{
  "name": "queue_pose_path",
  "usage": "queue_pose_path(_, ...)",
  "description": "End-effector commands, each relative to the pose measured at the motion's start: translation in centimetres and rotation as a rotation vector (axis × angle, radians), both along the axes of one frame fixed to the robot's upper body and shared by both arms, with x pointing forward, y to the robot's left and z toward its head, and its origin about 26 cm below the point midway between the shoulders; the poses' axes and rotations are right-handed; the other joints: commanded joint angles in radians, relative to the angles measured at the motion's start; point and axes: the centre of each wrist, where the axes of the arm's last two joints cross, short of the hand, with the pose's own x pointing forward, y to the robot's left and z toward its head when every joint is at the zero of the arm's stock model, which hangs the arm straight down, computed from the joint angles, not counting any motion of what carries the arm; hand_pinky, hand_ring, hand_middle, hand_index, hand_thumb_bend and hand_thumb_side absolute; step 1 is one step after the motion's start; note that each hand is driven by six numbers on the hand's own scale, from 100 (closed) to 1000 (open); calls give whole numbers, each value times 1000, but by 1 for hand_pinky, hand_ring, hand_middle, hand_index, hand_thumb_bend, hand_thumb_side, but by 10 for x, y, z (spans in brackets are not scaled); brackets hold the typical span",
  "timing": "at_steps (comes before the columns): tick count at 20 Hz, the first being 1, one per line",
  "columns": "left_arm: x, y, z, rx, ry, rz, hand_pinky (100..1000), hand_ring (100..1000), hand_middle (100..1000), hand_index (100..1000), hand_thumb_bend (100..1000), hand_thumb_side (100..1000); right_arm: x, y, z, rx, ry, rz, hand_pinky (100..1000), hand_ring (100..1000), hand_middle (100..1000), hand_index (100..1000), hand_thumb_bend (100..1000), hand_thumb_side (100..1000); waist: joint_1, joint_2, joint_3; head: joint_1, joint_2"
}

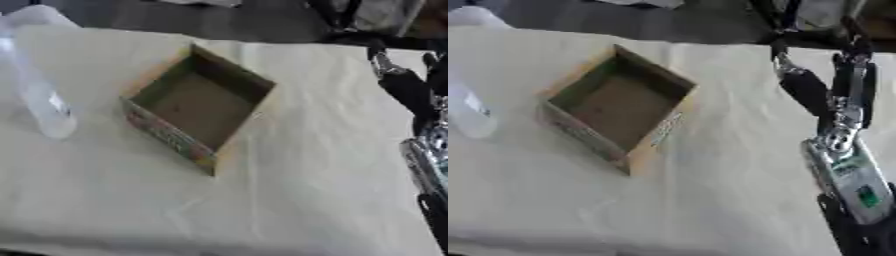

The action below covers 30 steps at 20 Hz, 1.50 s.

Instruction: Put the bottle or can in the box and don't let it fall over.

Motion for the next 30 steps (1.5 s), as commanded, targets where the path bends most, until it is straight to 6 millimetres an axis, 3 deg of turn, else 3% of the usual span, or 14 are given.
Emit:
queue_pose_path(1,-1,5,10,41,-15,13,1000,917,850,861,527,239,-2,-2,11,-19,-38,6,1000,1000,1000,918,482,130,3,-5,0,5,6)
queue_pose_path(8,-1,10,8,102,30,20,1000,928,864,865,540,258,-2,-2,11,-20,-34,8,1000,1000,1000,919,477,132,4,-4,1,31,6)
queue_pose_path(17,-2,40,-3,262,219,5,1000,938,873,871,606,302,-2,-2,10,-24,-31,11,1000,1000,1000,919,472,135,7,-4,-2,50,6)
queue_pose_path(30,17,70,-23,216,339,101,1000,949,883,876,609,328,-3,-1,9,-22,-22,20,1000,1000,1000,920,464,139,4,-5,-6,65,6)
